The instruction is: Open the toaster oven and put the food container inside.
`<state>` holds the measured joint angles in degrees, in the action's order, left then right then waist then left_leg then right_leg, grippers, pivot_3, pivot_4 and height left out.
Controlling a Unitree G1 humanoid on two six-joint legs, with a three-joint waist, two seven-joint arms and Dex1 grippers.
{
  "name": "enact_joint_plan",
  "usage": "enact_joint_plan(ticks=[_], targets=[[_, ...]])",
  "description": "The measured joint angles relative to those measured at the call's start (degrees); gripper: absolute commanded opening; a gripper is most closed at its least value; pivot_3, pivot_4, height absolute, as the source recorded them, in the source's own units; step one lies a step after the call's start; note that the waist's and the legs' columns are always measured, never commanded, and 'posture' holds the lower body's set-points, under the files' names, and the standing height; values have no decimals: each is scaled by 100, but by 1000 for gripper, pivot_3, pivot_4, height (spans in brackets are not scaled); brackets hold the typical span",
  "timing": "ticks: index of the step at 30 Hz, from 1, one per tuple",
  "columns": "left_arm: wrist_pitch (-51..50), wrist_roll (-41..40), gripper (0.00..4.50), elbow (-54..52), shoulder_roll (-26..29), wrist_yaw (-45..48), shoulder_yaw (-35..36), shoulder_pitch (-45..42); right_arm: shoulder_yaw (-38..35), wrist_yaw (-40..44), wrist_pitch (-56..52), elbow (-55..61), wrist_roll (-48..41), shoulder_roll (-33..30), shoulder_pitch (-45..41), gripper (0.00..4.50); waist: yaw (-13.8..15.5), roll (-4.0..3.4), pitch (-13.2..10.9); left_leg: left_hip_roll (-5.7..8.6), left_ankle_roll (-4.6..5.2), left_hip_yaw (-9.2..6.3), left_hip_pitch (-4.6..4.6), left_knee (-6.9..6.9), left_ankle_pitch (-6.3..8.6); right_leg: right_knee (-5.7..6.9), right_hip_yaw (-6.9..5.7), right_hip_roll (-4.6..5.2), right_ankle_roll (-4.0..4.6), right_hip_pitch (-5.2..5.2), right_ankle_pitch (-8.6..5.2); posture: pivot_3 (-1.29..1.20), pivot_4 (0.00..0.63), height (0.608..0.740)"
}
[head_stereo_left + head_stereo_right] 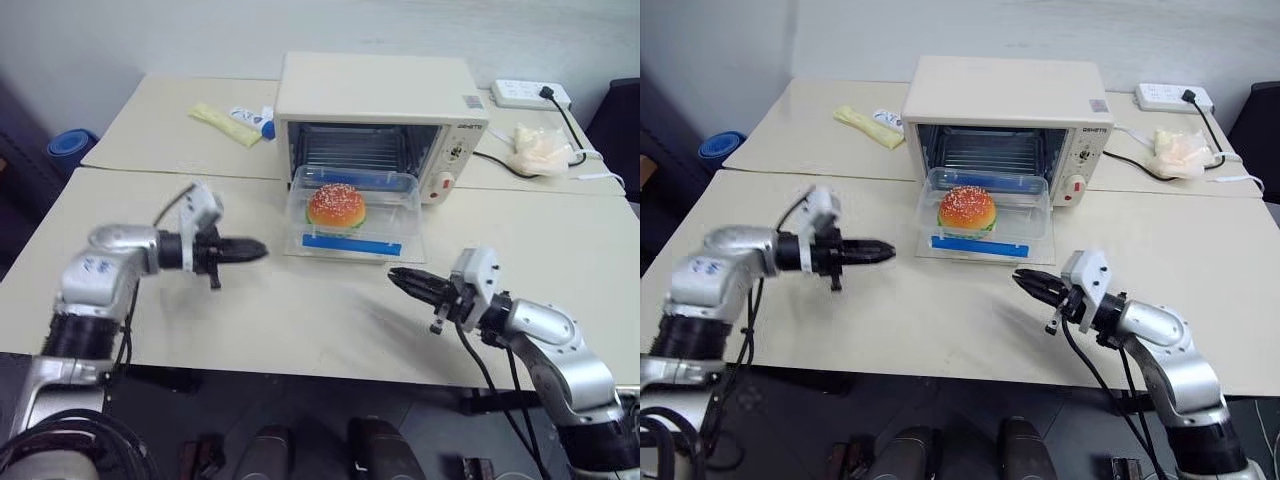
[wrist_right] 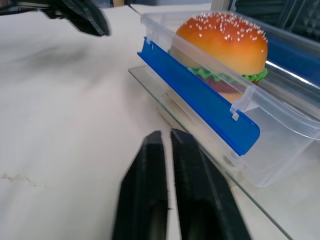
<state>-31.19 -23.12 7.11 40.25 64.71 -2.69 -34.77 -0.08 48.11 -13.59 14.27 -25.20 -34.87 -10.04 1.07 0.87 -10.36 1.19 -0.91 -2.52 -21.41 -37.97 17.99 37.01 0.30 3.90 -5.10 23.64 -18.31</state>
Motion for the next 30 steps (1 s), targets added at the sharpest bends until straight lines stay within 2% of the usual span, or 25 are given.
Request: enact_joint_plan(ticks=[5, 14, 21, 25, 30], targets=[[334, 130, 39, -140, -642, -399, -43, -50, 271, 39, 65, -846, 436, 196, -839, 0, 7, 0, 0, 3, 9, 9, 1, -8, 4, 6, 3, -2, -3, 1, 2, 0, 150, 740], [716, 659, 39, 881, -1752, -1777, -32, -483, 410, -140, 655, -2514, 1084, 603, -2178, 0, -39, 0, 0, 1, 7, 15, -2, -11, 3, 15, 3, -11, -5, 9, 3, 0, 150, 740], [1662, 1094, 39, 2067, -2195, -2628, 125, -1046, 410, -292, 1474, -4134, 1486, 1098, -3155, 0, -134, 0, 0, -1, 3, 16, -2, -11, 1, 42, 0, -12, -5, 13, 3, 0, 150, 740], [2077, 1105, 39, 2803, -2434, -3214, 444, -1553, 396, -629, 1935, -5050, 1637, 1445, -3767, 0, -149, 0, 0, 0, 1, 19, -4, -10, 0, 49, 0, -9, -5, 21, 3, 0, 150, 740], [2430, 1099, 39, 3464, -2562, -3692, 800, -1829, 186, -1137, 2277, -6045, 1765, 1530, -4293, 0, -154, 0, 0, 4, 1, 19, -6, -9, 0, 48, 0, -3, -5, 21, 3, 0, 150, 740]])
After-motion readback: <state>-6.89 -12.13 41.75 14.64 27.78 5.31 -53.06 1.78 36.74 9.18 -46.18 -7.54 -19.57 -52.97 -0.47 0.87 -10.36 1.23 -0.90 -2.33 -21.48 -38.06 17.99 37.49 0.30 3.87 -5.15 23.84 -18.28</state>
